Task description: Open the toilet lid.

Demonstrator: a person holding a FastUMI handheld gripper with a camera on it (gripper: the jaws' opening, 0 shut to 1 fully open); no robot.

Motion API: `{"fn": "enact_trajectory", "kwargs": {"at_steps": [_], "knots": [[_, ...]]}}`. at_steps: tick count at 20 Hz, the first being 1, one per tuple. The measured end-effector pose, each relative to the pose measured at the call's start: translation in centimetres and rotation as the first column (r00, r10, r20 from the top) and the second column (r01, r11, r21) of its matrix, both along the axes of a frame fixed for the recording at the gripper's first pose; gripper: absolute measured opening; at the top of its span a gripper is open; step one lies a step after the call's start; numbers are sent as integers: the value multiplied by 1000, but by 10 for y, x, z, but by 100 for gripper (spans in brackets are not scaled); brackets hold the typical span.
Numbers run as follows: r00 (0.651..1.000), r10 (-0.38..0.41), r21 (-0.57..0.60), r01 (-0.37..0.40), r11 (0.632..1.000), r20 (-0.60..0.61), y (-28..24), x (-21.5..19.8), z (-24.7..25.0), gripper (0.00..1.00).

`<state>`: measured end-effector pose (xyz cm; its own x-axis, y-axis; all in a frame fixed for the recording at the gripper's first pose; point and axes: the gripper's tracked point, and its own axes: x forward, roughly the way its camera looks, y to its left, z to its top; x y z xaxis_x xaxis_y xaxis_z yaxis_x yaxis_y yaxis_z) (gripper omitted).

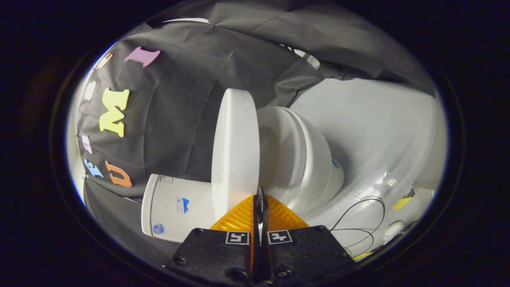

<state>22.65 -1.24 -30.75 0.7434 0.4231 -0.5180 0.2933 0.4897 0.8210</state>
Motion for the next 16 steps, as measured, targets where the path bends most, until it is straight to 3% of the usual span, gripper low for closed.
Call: {"fn": "enact_trajectory", "kwargs": {"at_steps": [5,16], "knots": [[1000,-16,-13,16,1000,8,6,0,15,4],[995,27,-136,-14,991,100,29,-1,66,4]]}}
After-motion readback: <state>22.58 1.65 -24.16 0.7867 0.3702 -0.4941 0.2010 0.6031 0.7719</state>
